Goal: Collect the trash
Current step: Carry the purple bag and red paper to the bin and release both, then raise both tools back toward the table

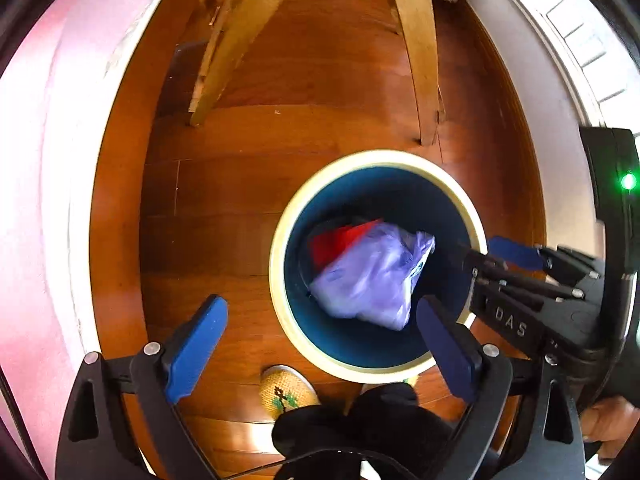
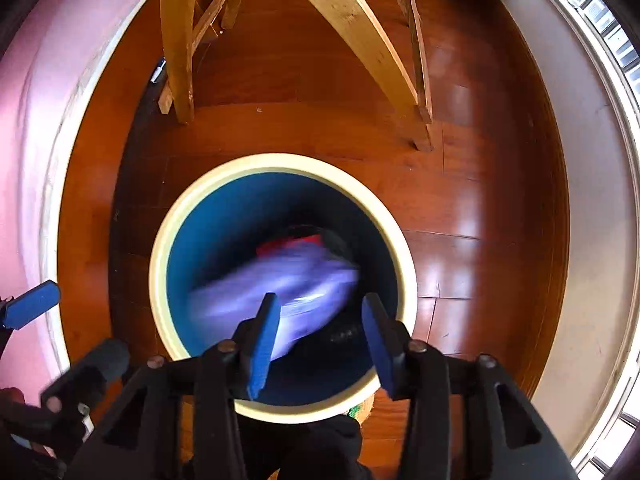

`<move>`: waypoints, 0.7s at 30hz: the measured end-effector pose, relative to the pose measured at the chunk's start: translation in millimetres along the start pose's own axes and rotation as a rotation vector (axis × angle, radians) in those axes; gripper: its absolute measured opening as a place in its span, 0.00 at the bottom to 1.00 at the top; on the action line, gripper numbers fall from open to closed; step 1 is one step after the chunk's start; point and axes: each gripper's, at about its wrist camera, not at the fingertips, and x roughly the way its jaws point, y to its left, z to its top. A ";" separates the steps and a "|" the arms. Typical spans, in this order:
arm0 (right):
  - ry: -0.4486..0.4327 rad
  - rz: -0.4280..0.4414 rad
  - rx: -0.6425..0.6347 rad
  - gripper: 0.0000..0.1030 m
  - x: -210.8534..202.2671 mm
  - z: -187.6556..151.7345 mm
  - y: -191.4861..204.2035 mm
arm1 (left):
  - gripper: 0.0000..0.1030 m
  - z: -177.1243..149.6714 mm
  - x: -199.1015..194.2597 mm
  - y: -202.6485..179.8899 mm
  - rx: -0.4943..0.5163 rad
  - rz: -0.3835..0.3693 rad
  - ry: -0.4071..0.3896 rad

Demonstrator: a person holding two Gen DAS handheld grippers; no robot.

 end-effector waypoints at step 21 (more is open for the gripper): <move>-0.050 0.031 0.085 0.48 -208.7 -27.8 6.3 | 0.92 4.4 -228.3 -7.3 0.036 0.023 -0.081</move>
